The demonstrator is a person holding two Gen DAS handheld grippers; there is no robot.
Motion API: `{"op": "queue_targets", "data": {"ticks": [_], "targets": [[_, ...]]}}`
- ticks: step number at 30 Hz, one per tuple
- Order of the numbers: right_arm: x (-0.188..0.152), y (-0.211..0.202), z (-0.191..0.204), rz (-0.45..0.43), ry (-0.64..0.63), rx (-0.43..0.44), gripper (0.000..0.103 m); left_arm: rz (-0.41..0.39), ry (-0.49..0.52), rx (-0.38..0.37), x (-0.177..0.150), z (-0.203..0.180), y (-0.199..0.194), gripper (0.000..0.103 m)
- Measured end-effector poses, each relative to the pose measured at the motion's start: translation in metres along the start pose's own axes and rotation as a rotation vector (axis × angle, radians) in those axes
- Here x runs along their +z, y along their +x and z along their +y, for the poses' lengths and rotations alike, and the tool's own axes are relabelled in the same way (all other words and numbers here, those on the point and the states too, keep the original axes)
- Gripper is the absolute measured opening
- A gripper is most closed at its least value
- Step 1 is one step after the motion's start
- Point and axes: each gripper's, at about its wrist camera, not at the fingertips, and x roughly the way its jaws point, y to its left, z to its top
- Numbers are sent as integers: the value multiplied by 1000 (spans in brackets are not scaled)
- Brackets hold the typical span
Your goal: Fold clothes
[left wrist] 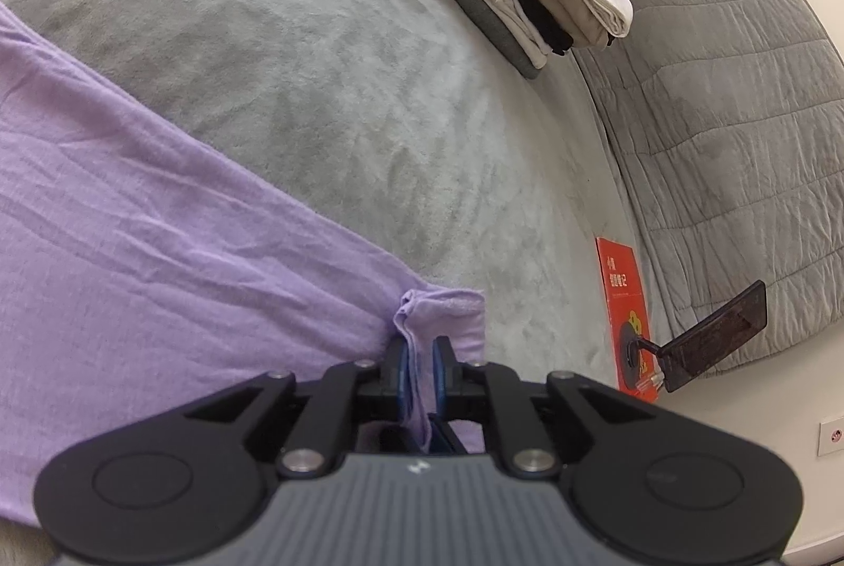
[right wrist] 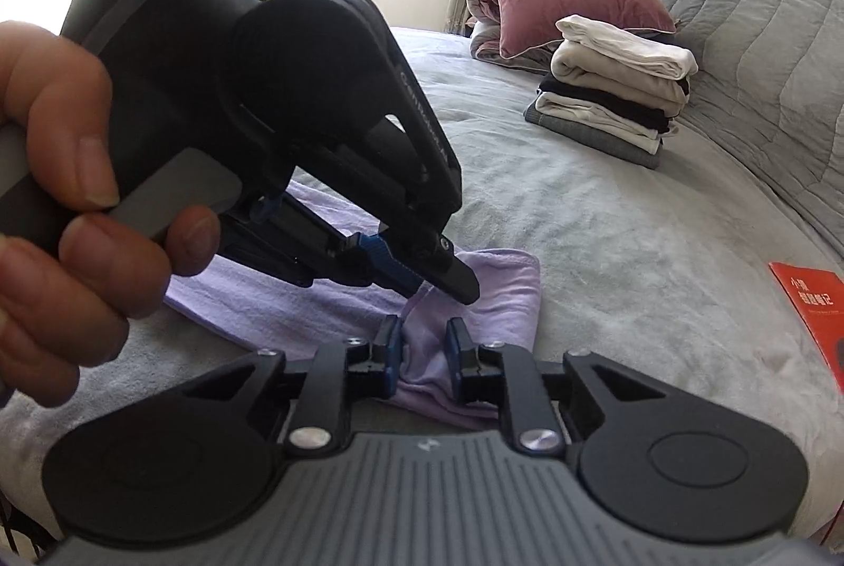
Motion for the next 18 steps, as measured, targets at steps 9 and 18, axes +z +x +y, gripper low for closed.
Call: {"op": "queue_targets", "data": {"ticks": [9,18], "targets": [[4,-11,-33,-1,295,187,4,-53,93,79,1,-17,-2,2],[18,8,-44,10,647,436,5,-127,253,189,18,-20,-44,2]]}}
